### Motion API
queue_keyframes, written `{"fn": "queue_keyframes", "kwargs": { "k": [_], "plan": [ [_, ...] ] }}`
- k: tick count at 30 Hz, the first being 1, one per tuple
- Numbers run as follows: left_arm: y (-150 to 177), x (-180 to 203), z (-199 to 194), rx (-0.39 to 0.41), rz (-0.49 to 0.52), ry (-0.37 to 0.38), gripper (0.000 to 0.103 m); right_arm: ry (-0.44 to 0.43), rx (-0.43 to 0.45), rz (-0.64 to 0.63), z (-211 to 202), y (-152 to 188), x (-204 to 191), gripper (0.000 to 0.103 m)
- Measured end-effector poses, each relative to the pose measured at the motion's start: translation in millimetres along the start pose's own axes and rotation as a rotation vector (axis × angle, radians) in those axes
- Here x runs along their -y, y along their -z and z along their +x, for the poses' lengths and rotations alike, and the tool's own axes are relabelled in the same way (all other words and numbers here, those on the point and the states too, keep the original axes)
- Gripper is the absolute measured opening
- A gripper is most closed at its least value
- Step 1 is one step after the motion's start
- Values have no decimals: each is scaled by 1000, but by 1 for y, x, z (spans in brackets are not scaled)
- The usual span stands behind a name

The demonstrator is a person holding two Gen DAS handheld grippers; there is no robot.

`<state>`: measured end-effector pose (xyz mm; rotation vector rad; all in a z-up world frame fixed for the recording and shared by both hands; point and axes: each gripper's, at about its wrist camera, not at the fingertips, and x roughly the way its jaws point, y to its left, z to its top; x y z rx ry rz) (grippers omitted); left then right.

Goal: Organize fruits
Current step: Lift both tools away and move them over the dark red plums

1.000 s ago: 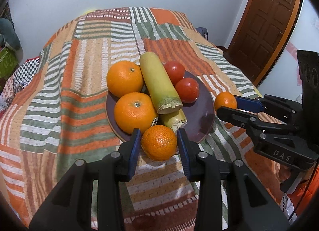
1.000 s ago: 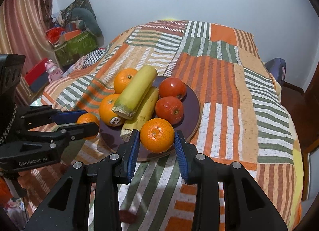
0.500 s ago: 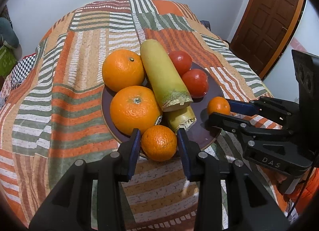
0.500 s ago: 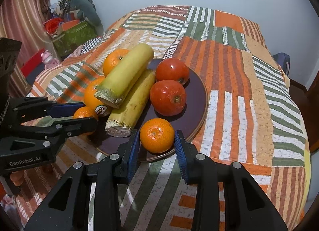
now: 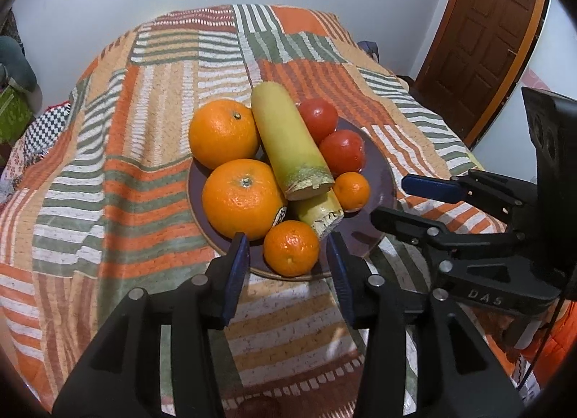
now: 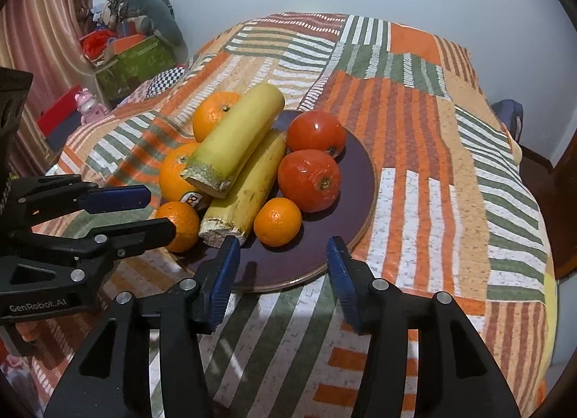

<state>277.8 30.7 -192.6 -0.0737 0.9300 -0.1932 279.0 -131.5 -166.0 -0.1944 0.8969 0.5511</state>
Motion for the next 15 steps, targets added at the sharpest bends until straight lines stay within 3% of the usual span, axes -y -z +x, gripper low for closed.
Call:
{"fn": "queue_keyframes", "kwargs": {
  "k": [15],
  "plan": [
    [32,-4,-75,60,19,-51,50,18,87,3,-70,16,-17,47]
  ]
}}
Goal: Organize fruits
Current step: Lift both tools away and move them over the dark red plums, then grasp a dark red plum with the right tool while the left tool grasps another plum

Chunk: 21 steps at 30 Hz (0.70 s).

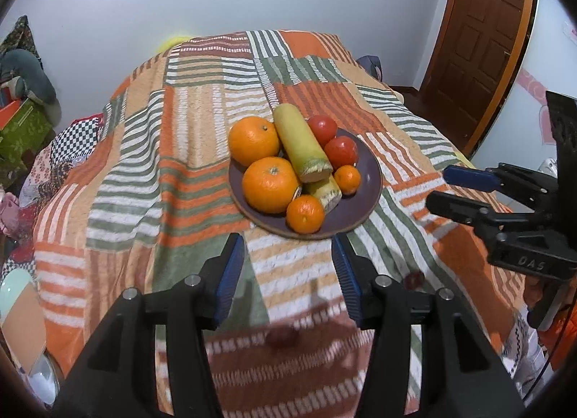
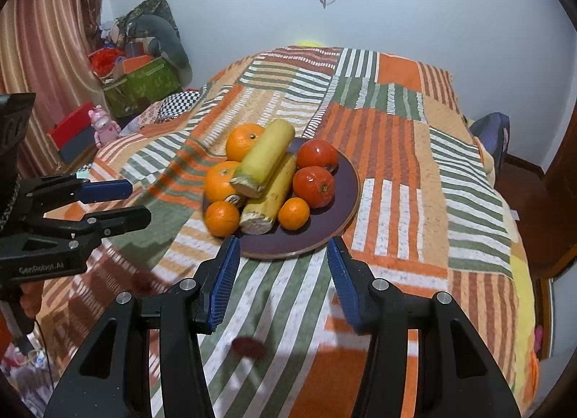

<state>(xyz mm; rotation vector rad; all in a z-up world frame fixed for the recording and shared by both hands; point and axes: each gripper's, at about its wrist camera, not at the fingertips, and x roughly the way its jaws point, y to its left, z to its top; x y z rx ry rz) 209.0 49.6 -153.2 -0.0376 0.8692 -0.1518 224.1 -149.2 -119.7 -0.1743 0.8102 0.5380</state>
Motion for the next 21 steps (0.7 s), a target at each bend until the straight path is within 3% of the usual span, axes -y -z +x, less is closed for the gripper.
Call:
{"fn": "queue_keyframes", "kwargs": {
  "k": [7,17,21],
  "plan": [
    [30,-3,-7,-47,-7,2,51,5,-42,-11,-7,25,-11,47],
    [69,-1,19,-145,-16,14,50,-20,-166,20,21,59,-17,47],
    [73,-1,28,-142,-15,-1,50,-30,-181,25,25,65,-18,47]
  ]
}}
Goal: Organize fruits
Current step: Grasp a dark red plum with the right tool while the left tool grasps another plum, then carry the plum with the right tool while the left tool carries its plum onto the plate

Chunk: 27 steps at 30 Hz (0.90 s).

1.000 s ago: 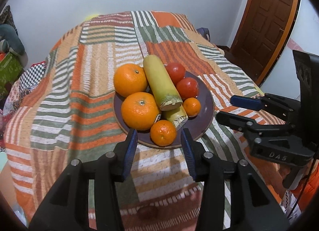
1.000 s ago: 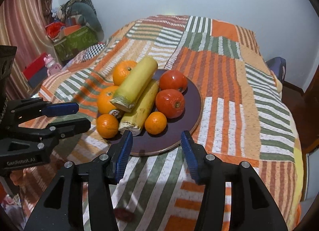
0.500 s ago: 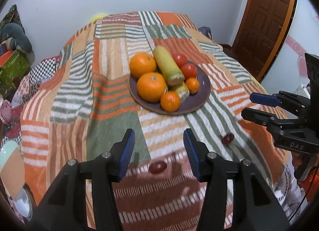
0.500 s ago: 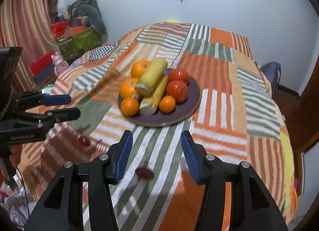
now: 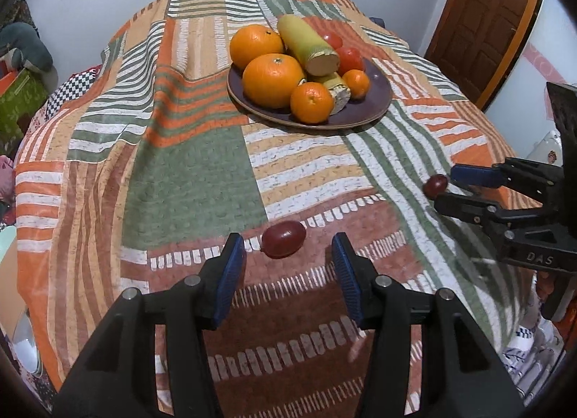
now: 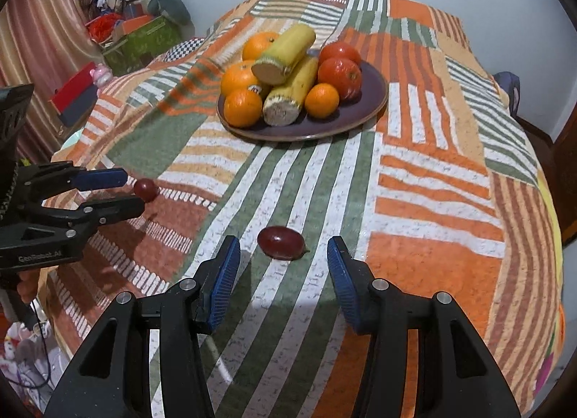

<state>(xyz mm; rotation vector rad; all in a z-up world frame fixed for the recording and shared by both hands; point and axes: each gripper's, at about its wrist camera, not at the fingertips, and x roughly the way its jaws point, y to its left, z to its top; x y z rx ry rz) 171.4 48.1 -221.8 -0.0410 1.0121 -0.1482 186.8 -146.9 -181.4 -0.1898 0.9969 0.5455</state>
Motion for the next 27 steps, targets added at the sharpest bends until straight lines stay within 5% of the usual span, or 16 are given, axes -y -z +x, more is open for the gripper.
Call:
{"fn": "queue_keyframes", "kwargs": {
  "k": [5,11,13,27],
  "plan": [
    [-1,-5,11,-7,-32,14,41,-10,2,4,4,2,-3,47],
    [2,-6,12,4,-32,17,29,5,5,-29,6,2,-7,33],
    [2,-7,12,4,-38,23,28,14,8,-33,6,2,-6,27],
    [-25,15,-12,75,3,64,28,2,79,21,-14,-9,7,27]
  ]
}}
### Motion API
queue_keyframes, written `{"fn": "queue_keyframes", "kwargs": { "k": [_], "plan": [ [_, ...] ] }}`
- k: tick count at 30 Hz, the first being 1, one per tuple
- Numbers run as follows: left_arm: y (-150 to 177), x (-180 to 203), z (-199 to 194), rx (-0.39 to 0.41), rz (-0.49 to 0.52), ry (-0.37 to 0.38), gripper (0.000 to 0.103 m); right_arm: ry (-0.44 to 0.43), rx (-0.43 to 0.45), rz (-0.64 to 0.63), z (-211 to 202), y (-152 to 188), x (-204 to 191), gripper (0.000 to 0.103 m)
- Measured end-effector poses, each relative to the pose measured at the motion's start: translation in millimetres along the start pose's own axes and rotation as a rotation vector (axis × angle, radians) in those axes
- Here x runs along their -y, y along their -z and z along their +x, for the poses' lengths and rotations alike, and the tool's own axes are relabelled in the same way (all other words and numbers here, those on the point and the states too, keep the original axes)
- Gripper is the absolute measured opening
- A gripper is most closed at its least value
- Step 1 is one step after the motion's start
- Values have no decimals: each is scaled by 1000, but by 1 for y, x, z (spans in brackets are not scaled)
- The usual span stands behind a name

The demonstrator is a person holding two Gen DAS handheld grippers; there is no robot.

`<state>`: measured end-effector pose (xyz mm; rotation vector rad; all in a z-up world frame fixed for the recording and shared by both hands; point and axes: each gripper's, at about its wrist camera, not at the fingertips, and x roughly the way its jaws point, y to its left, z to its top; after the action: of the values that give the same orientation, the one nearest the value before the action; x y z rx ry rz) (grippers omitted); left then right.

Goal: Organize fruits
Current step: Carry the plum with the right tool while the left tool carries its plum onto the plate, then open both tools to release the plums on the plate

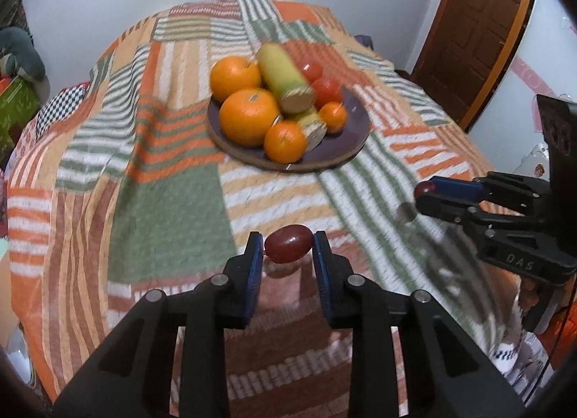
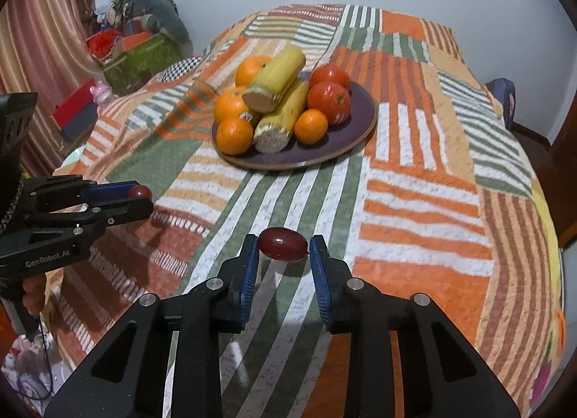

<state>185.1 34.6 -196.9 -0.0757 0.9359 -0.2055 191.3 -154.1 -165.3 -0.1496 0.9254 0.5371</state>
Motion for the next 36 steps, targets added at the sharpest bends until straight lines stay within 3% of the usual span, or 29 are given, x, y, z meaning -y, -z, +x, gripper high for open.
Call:
{"fn": "queue_keyframes", "kwargs": {
  "k": [19,36],
  "plan": [
    [-66,22,10,95,23,43,28,18,120,-19,-7,-55,17,27],
    [-78,24,62,33,23,63,28,18,15,-68,46,-65,27,27]
  ]
}}
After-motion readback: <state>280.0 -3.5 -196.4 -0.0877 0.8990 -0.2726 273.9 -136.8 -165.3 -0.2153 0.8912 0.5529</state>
